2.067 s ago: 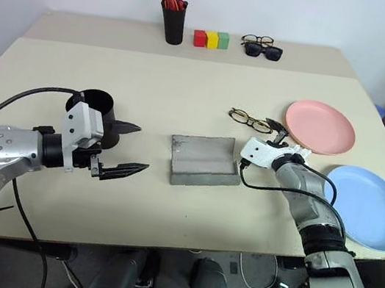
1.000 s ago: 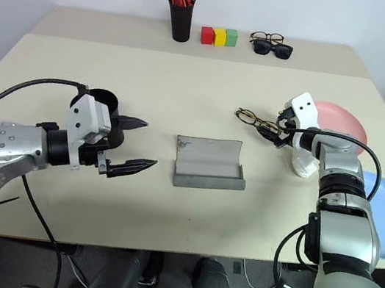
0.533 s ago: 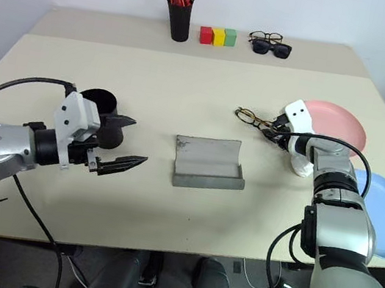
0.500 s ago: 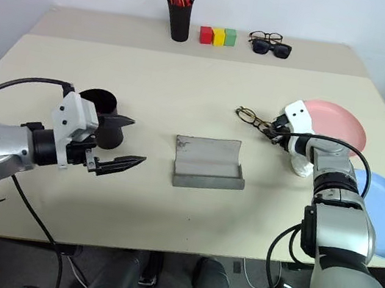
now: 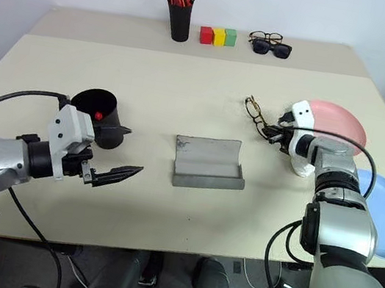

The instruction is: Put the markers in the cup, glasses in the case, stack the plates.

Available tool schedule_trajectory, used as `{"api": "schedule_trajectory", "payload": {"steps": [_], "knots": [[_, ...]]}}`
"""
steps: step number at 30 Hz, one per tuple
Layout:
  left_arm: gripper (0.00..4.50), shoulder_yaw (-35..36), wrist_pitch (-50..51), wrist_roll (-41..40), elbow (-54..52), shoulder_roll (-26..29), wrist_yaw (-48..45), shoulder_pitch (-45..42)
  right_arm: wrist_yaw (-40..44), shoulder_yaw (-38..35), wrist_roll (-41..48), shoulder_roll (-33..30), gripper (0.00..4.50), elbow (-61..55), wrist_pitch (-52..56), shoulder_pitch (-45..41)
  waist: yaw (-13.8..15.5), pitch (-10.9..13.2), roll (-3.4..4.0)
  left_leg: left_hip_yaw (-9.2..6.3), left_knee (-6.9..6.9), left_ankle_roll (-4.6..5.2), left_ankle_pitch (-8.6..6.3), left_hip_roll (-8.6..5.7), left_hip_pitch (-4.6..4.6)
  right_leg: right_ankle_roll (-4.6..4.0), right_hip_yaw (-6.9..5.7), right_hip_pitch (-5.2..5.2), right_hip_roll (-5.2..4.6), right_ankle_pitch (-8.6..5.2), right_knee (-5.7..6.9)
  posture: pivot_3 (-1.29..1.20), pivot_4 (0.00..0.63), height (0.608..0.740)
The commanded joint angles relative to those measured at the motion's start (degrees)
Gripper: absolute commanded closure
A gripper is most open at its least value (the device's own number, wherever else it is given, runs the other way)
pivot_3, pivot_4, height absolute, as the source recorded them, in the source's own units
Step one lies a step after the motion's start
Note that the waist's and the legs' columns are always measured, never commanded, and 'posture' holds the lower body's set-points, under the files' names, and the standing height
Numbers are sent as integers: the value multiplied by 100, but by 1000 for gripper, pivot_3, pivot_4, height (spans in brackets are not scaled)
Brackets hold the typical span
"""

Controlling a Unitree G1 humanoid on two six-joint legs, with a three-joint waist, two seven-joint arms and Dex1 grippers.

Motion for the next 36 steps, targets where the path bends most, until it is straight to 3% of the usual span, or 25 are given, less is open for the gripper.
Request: {"api": "schedule_trajectory", "payload": {"steps": [1,8,13,19,28,36], "knots": [[179,-70,-260,102,-26,-23,-96,31,615,-430,675,-174,4464,-568,1221,-217,1,0,0,0,-2,0,0,0,0,0,0,-1,-1,0,0,0,150,740],[179,-196,-503,173,270,-52,-291,-34,565,-1315,1967,-209,4464,-1841,3476,431,40,-1,0,4,-43,1,0,-10,-3,0,0,-17,-15,0,-16,0,150,740],[179,-223,-594,176,415,-26,-417,-81,-605,-2483,3111,231,4464,-2532,4864,855,9,-2,1,14,-63,-3,3,-12,-45,4,0,-72,-19,3,-15,0,150,740],[179,-226,-584,161,457,-17,-501,-126,-2228,-3620,4236,1307,4464,-3439,6024,1410,17,-3,2,14,-61,-14,12,-11,-73,25,-5,-102,-18,16,-4,0,150,740],[179,-215,-445,78,279,-36,-405,-107,-4323,-4533,5469,2715,4464,-4430,6230,1711,21,-5,5,14,-52,-14,13,-12,-74,11,-5,-95,-19,21,-6,0,150,740],[179,-254,-317,14,144,-86,-255,-117,-5290,-4342,5867,2979,4464,-4849,5793,1961,6,-6,6,15,-51,-16,17,-12,-73,12,-7,-96,-16,21,0,0,150,740]]}}
